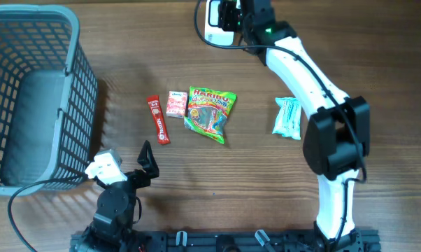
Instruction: Scan the item barcode
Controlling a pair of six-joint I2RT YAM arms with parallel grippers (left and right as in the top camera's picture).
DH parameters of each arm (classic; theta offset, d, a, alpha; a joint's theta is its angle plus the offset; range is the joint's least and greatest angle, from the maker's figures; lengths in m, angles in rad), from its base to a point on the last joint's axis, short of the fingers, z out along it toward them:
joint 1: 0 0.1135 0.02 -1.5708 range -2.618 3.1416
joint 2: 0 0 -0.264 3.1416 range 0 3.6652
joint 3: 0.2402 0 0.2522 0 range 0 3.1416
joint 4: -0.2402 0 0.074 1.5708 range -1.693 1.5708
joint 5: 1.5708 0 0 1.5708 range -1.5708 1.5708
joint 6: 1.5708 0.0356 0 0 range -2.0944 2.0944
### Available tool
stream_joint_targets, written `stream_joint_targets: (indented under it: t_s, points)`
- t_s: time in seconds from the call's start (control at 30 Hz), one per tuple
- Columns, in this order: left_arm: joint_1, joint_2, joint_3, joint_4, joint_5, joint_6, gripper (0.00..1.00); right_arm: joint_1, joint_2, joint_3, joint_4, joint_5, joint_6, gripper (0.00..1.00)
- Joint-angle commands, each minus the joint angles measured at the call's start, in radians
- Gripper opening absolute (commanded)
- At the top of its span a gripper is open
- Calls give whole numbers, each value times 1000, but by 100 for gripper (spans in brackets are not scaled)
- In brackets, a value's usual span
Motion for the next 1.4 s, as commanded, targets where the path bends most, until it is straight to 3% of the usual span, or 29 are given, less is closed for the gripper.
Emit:
stream_joint_targets:
  t_s: [0.0,0.17,0.37,0.5,0.63,0.7,0.8,0.9,1.07,1.3,1.33,1.37]
  points:
    - [-4,-8,-6,3,-13,-13,100,4,60,18,154,51,-80,55]
    - [-4,-8,-6,3,-13,-13,100,9,191,18,370,79,-151,54]
    - [-4,-8,-6,3,-13,-13,100,55,209,18,510,217,-239,52]
    - [-4,-8,-6,3,-13,-13,100,50,192,19,443,270,-197,55]
    - [-4,-8,-6,3,-13,-13,100,3,46,19,225,510,-202,54]
    - [-4,-8,-6,3,-13,-13,100,-71,-26,19,40,605,-179,53]
    - [-4,-8,-6,3,-13,-13,100,-223,-62,19,-267,652,16,54]
    - [-4,-8,-6,3,-13,-13,100,-457,-58,18,-528,470,269,54]
    - [-4,-8,-6,3,-13,-13,100,-835,-24,17,-604,114,323,57]
    - [-4,-8,-6,3,-13,-13,100,-1143,132,17,-655,65,240,61]
    - [-4,-8,-6,3,-13,-13,100,-1180,132,18,-644,21,237,69]
    - [-4,-8,-6,3,-13,-13,100,-1204,126,35,-644,-48,224,99]
